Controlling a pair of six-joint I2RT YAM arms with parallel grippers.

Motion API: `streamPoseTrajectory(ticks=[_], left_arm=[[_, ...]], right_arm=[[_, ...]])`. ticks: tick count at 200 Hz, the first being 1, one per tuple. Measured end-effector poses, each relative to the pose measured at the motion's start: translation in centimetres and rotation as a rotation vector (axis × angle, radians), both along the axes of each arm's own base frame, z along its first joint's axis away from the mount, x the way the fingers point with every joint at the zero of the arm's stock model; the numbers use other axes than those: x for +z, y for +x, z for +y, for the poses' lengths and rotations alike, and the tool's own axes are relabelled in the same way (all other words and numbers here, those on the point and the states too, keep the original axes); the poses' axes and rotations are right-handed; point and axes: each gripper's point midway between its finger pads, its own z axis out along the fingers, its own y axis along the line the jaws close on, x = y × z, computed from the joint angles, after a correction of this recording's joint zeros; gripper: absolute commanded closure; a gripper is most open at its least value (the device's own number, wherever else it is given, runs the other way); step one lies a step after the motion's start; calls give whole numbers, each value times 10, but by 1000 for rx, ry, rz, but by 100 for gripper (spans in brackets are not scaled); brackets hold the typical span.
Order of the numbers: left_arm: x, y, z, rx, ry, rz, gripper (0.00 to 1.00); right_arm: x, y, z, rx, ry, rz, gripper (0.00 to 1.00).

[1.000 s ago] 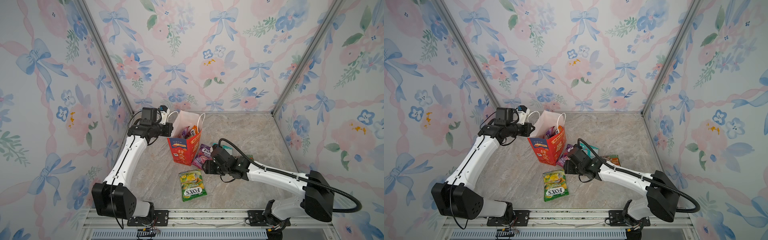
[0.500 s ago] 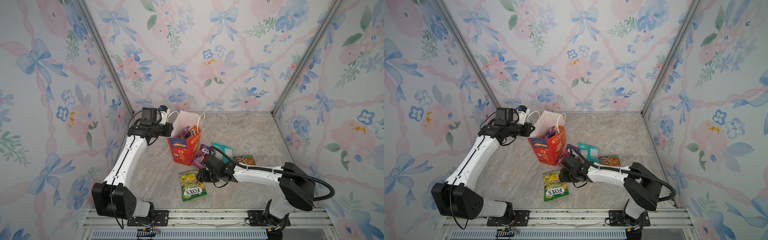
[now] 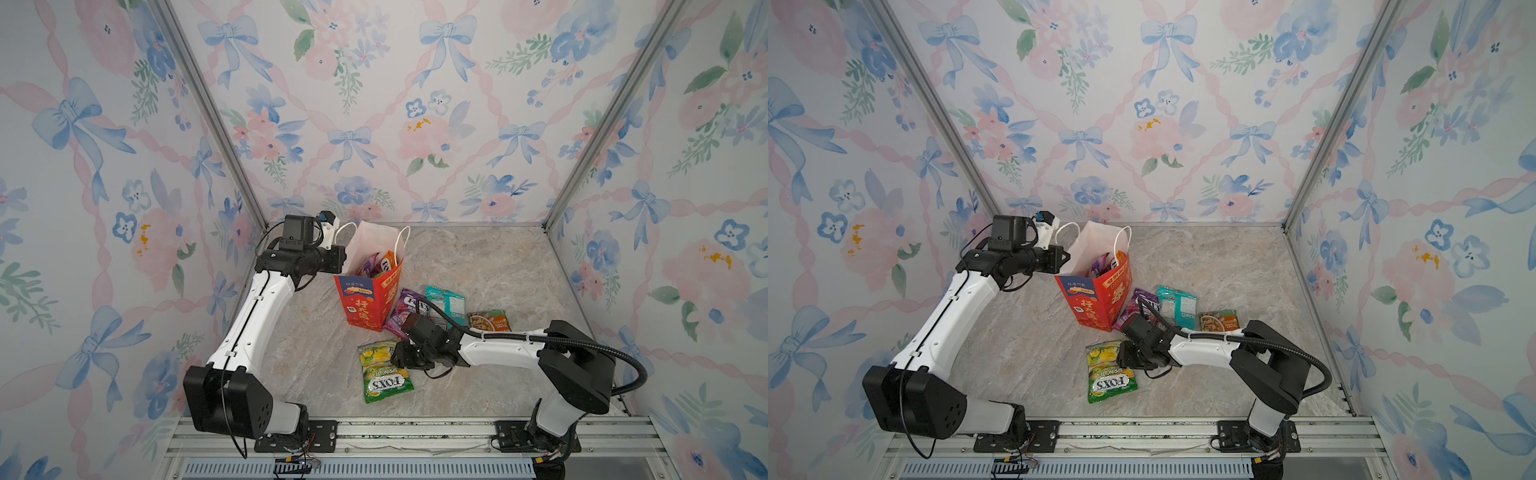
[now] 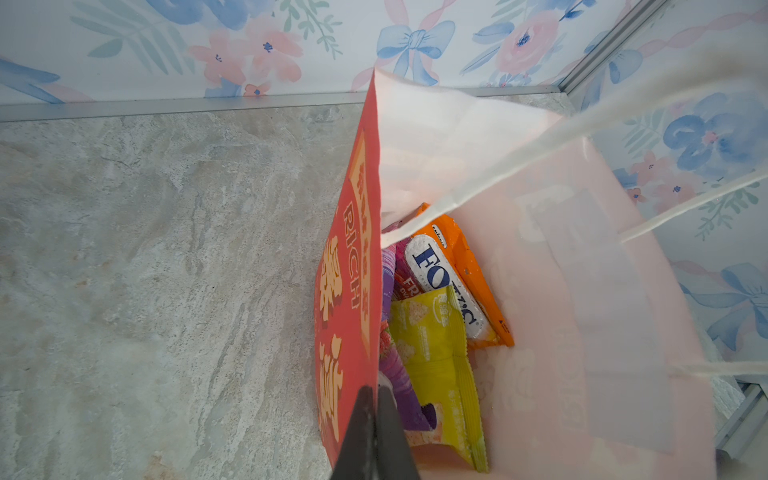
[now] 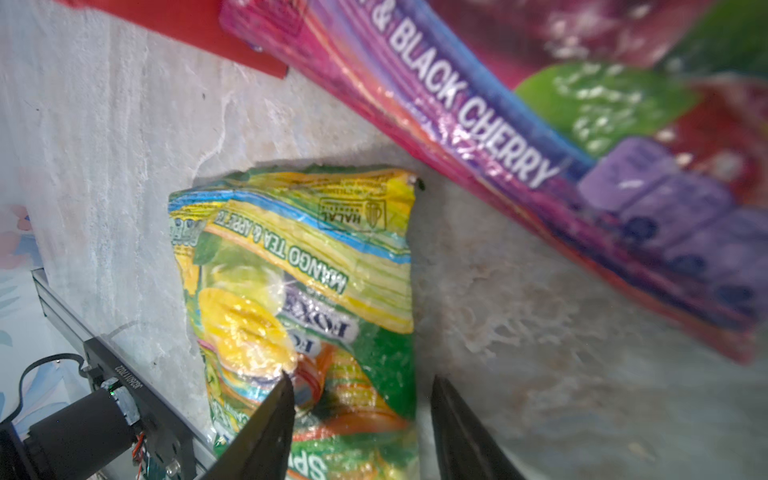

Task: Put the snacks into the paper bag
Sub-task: 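Close the right gripper on the top edge of the Spring Tea packet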

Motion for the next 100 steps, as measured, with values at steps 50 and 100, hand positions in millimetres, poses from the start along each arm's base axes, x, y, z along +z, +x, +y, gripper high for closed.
streamPoseTrajectory(ticks=[50,100], left_arm=[[0,0,0,0,0,-1,100],[0,0,0,0,0,-1,100]], right_arm=[[-4,-1,4,-3,13,13,64],[-4,-1,6,-8,19,19,91]])
